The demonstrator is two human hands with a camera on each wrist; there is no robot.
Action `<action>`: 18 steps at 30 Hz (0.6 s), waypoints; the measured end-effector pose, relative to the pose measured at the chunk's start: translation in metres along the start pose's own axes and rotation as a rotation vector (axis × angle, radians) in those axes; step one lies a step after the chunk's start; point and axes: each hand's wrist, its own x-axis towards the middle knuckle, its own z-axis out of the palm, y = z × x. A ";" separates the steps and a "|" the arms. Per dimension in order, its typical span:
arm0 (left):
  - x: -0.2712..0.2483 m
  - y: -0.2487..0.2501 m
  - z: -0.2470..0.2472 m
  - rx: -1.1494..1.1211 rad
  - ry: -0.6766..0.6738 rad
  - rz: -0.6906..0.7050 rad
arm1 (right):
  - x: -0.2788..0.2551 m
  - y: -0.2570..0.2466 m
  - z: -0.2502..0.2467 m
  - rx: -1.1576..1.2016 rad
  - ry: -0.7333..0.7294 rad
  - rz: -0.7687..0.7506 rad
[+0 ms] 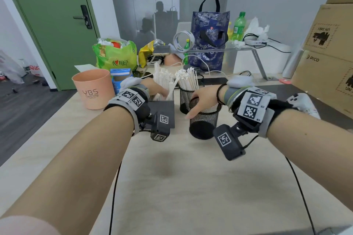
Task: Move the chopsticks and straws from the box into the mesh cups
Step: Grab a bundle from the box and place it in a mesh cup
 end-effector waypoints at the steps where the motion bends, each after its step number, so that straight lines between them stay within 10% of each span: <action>1: 0.001 -0.001 0.000 0.013 -0.015 0.002 | 0.000 -0.005 0.000 0.013 0.000 -0.016; 18: -0.005 -0.020 -0.015 -0.089 0.016 0.148 | 0.023 -0.025 -0.017 0.363 0.270 -0.039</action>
